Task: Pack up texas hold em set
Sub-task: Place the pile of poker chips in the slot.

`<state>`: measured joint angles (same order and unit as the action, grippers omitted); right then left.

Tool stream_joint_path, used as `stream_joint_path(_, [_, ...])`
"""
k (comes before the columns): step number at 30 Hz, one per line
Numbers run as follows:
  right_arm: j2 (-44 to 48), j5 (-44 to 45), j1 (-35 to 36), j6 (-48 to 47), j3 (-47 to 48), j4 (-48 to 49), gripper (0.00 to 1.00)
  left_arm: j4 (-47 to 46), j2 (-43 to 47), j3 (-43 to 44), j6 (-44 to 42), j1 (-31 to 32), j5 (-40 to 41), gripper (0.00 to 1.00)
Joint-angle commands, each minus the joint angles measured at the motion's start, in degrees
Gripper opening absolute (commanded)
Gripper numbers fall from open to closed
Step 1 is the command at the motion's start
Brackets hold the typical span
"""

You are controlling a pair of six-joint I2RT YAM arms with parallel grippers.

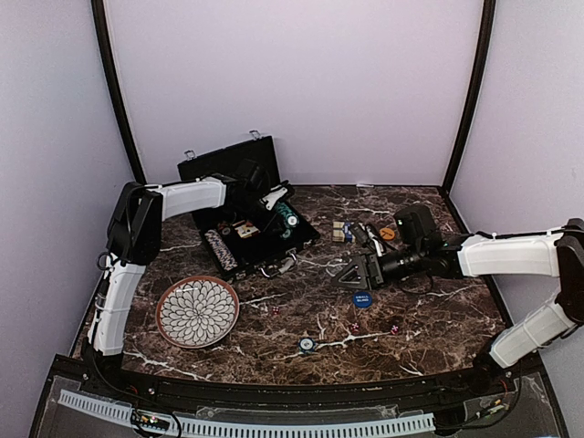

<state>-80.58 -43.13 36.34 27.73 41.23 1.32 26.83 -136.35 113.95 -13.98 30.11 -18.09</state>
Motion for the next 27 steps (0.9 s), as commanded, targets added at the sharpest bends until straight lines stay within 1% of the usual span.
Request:
stream_joint_path(1, [-0.50, -0.90, -0.30, 0.08, -0.63, 2.58, 0.86, 0.96, 2.19, 0.86, 1.40, -0.65, 0.71, 0.35])
stream_joint_path(19, [-1.38, -1.77, -0.30, 0.21, -0.39, 3.25, 0.87, 2.09, 4.59, 0.67, 2.12, -0.60, 1.35, 0.37])
stream_joint_path(27, [-1.12, -1.78, -0.30, 0.28, -0.88, 3.30, 0.88, 2.08, 5.76, 0.43, 2.37, -0.66, -0.88, 0.36])
